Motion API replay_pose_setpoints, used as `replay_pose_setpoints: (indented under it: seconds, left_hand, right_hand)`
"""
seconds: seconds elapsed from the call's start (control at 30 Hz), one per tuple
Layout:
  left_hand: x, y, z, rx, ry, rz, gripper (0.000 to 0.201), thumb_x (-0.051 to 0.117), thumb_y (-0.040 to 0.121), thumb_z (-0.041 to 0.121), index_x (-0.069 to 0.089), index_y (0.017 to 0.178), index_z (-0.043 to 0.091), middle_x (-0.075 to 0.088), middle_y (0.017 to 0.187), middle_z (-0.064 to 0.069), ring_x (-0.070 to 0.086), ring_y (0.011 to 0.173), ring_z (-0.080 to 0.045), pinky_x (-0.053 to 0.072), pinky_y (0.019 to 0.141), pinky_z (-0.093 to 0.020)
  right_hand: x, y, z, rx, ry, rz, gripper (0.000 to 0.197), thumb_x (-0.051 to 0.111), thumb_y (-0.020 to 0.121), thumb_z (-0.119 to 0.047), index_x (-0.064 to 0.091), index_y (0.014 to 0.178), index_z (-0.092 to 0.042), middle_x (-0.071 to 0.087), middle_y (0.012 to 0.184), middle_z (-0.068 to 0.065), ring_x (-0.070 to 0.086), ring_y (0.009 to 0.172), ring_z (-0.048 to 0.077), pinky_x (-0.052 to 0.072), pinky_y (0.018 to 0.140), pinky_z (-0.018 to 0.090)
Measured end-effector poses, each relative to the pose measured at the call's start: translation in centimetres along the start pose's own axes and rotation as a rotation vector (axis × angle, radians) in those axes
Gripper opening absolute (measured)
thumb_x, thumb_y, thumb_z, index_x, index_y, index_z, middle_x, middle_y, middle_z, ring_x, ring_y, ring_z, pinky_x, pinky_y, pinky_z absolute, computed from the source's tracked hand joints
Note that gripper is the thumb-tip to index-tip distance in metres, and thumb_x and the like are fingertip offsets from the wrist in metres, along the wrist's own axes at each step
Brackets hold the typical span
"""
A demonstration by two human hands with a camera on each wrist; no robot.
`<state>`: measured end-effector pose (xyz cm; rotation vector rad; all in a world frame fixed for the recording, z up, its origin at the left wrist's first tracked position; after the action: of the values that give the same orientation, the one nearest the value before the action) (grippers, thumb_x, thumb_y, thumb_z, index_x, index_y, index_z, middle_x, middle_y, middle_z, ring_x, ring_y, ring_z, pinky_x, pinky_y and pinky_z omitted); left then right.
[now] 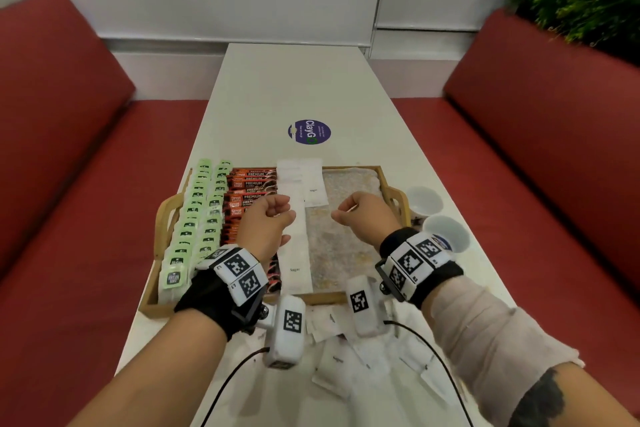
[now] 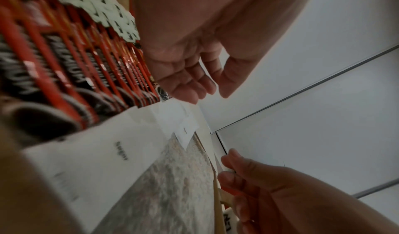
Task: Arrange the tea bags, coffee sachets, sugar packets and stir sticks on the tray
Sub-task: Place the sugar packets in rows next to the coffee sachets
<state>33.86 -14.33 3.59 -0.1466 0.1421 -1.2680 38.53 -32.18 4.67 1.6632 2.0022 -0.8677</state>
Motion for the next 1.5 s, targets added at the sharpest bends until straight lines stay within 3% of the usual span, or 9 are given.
replay_pose_setpoints:
  seconds: [0.3,0.43,0.53,0.7,0.83,0.97,1.1,1.37,1.5]
  left_hand:
    - [-1.9,-5.4,-2.5,-0.005,0.134,0.044,0.018,0.059,0.089,0.002,0.058,0.104,0.013,0.060,0.093,0.000,0.055,0.074,-0.010,0.048,0.064,-0.028]
    - [-2.3,-6.7,-3.6,-0.008,0.267,0.021,0.021,0.062,0.085,-0.001,0.060,0.102,0.010,0.062,0.094,-0.001,0.057,0.088,-0.016,0.050,0.085,-0.034]
    - [-2.6,-7.7,-4.5,-0.024,0.397,-0.014,0.022,0.061,0.082,-0.007,0.061,0.096,0.011,0.064,0.096,-0.004,0.059,0.091,-0.017,0.049,0.090,-0.032]
    - [-2.8,-9.0,-5.7,-0.032,0.687,-0.106,0.029,0.062,0.078,-0.002,0.059,0.079,0.026,0.060,0.079,0.012,0.058,0.080,-0.011,0.045,0.072,-0.020]
    - [-2.8,-9.7,-6.8,-0.067,0.860,-0.129,0.031,0.076,0.071,0.008,0.061,0.090,0.028,0.062,0.100,0.009,0.058,0.093,-0.011,0.044,0.082,-0.021]
    - [-2.1,-9.7,-7.6,-0.080,1.078,-0.204,0.062,0.087,0.060,0.030,0.057,0.114,0.028,0.053,0.120,0.006,0.051,0.112,-0.017,0.044,0.097,-0.033]
    - [-1.6,-10.0,-7.9,-0.033,1.306,-0.249,0.075,0.083,0.061,0.042,0.049,0.127,0.031,0.046,0.125,0.005,0.041,0.119,-0.019,0.044,0.097,-0.036]
    - [-1.6,-10.2,-7.6,0.039,1.294,-0.266,0.048,0.063,0.080,0.026,0.053,0.127,0.027,0.048,0.125,0.001,0.046,0.117,-0.022,0.045,0.095,-0.036]
    - [-2.0,-10.0,-7.5,0.025,1.250,-0.247,0.046,0.060,0.083,0.020,0.054,0.128,0.026,0.048,0.127,0.002,0.048,0.118,-0.021,0.044,0.097,-0.036]
  right_hand:
    - [3.4,-7.1,1.2,-0.034,-0.001,-0.102,0.011,0.067,0.086,-0.029,0.060,0.085,-0.020,0.060,0.081,-0.007,0.057,0.081,0.013,0.045,0.071,0.028]
    - [4.3,-8.7,1.0,-0.061,-0.087,-0.121,0.009,0.069,0.082,-0.027,0.064,0.087,-0.021,0.060,0.082,-0.009,0.058,0.082,0.011,0.045,0.071,0.025]
    - [5.0,-9.7,1.0,-0.073,-0.184,-0.189,0.017,0.073,0.080,-0.024,0.067,0.096,-0.021,0.061,0.086,-0.007,0.059,0.084,0.012,0.045,0.072,0.024]
    - [6.6,-11.3,1.7,-0.126,-0.407,-0.279,0.039,0.079,0.073,-0.026,0.066,0.109,-0.020,0.064,0.101,-0.003,0.061,0.097,0.017,0.045,0.077,0.025]
    - [7.7,-12.1,2.2,-0.188,-0.508,-0.237,0.052,0.079,0.072,-0.026,0.059,0.120,-0.020,0.056,0.117,0.002,0.057,0.106,0.022,0.049,0.086,0.031]
    - [8.4,-12.3,2.3,-0.247,-0.555,-0.170,0.044,0.070,0.080,-0.025,0.055,0.121,-0.019,0.051,0.120,0.005,0.052,0.110,0.024,0.045,0.087,0.031]
    - [9.0,-12.4,2.1,-0.291,-0.579,-0.147,0.042,0.067,0.083,-0.027,0.054,0.121,-0.018,0.051,0.119,0.004,0.050,0.111,0.024,0.044,0.087,0.033]
    - [10.1,-12.3,2.0,-0.347,-0.624,-0.158,0.037,0.060,0.086,-0.016,0.050,0.121,-0.015,0.051,0.120,0.008,0.050,0.111,0.027,0.043,0.088,0.034]
    - [9.8,-12.1,1.7,-0.355,-0.599,-0.168,0.034,0.062,0.086,-0.022,0.054,0.119,-0.017,0.055,0.114,0.007,0.055,0.106,0.027,0.043,0.082,0.032]
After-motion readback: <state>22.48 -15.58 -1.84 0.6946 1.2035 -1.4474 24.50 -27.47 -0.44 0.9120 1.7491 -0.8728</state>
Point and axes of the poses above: each hand's wrist, its own y-axis towards the middle knuckle, its own x-axis out of the palm, z = x × y, the point moved 6 cm from there along y, towards the middle knuckle
